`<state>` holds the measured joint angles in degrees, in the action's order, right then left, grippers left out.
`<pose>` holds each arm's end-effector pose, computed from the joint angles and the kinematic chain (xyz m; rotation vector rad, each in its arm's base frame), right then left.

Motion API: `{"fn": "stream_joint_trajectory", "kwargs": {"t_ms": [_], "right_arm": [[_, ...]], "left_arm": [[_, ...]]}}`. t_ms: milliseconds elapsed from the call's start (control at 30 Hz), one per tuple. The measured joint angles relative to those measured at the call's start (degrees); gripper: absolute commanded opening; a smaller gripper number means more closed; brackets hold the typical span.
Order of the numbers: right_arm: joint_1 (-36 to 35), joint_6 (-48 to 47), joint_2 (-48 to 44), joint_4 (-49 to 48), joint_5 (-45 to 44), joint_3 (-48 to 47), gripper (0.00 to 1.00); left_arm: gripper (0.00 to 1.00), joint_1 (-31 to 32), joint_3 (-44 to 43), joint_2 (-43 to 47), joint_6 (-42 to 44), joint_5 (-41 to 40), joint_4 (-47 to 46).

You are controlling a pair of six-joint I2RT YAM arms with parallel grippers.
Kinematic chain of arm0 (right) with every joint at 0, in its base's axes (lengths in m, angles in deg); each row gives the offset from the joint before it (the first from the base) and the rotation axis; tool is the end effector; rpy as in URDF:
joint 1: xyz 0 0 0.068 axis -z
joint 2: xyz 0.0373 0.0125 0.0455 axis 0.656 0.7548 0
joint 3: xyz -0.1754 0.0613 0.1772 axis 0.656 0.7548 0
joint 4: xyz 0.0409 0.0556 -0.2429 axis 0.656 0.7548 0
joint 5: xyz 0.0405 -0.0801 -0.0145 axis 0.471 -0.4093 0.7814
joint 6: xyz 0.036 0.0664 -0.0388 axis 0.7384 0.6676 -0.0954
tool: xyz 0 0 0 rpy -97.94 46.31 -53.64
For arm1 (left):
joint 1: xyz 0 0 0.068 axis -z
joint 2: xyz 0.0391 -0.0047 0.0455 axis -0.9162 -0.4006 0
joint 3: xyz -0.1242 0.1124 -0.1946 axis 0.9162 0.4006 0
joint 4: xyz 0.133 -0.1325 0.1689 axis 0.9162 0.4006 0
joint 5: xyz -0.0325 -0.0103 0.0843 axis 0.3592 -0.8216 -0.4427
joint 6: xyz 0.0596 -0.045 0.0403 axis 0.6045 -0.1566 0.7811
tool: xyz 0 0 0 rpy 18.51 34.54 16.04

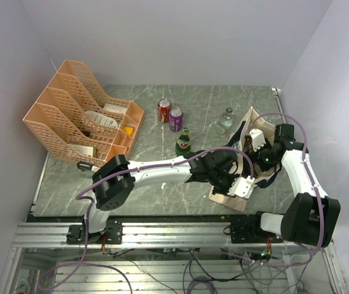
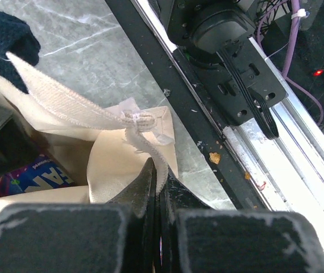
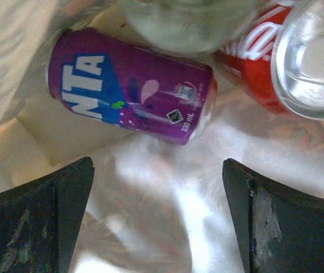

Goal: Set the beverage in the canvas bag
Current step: Pick up the drink from the canvas bag.

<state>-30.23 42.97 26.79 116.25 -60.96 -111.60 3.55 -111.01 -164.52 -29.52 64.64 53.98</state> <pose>0.2369 -0.0187 0.1866 -0.7268 2.5718 0.2366 0.1148 -0.4396 0.2085 2.0976 1.0813 -0.9745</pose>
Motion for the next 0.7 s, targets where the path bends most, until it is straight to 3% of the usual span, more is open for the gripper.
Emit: {"fn": "stream_joint_trajectory", "kwargs": {"t_ms": [333,700], "right_arm": [[0.00,-19.04,-8.72,-2.71,10.75,5.46,0.95],[0.02,-38.69,-0.48,1.14,17.53,2.43,0.93]], "left_arm": [[0.07,-0.44,-0.17,0.66,-0.94,0.11,2.01],[0.07,-2.97,-2.69,0.68,-0.94,2.03,8.00]]}}
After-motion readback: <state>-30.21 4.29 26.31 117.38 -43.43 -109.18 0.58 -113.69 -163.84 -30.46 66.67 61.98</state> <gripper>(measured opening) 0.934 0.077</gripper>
